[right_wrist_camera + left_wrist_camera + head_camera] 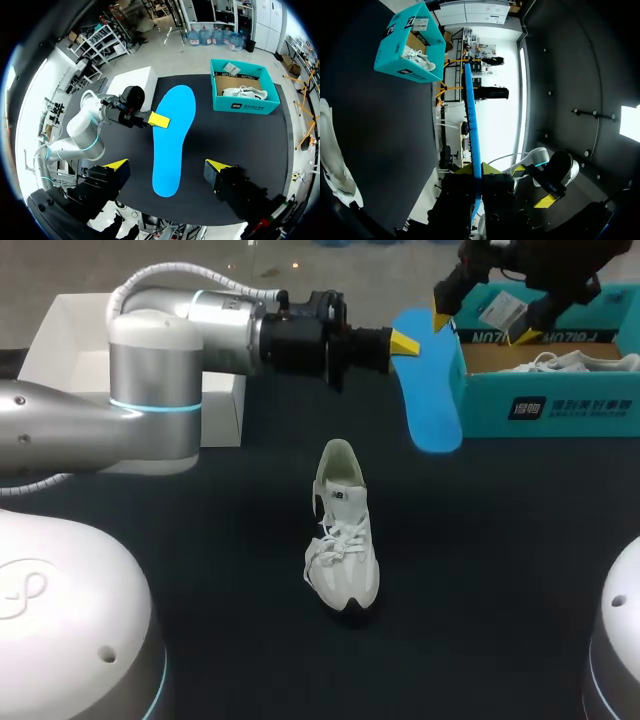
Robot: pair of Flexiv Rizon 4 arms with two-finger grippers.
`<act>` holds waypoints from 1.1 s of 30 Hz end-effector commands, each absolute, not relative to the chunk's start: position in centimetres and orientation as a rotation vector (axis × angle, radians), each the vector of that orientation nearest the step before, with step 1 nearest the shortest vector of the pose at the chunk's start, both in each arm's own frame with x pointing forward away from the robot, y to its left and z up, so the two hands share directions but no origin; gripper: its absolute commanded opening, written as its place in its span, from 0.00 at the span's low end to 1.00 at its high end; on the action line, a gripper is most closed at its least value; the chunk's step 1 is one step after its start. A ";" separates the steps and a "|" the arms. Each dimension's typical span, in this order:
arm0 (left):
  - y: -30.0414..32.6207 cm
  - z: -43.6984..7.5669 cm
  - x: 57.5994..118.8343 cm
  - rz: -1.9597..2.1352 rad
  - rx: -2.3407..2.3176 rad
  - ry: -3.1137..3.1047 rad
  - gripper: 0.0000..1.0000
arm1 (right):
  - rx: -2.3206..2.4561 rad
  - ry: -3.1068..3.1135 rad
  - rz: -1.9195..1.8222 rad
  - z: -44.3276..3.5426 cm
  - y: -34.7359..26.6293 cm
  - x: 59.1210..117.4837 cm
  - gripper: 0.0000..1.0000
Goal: Take the shoe out of the shoebox, open the shoe tongue, remove and reinsert the insole, then place the shoe into the shoebox
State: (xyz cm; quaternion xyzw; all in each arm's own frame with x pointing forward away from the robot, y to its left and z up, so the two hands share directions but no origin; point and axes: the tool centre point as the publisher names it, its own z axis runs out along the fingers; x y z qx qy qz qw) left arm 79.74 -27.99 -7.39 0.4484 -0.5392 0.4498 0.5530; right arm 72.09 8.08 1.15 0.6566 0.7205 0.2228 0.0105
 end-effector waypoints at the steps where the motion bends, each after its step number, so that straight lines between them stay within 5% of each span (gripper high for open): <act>1: -28.5 -7.5 79.4 1.057 1.062 -1.278 0.00 | 2.053 2.233 0.512 0.4 9.6 72.8 1.00; 33: -27.9 -8.4 78.2 1.038 1.090 -1.289 0.00 | 2.401 2.063 0.178 -3.6 12.0 73.8 1.00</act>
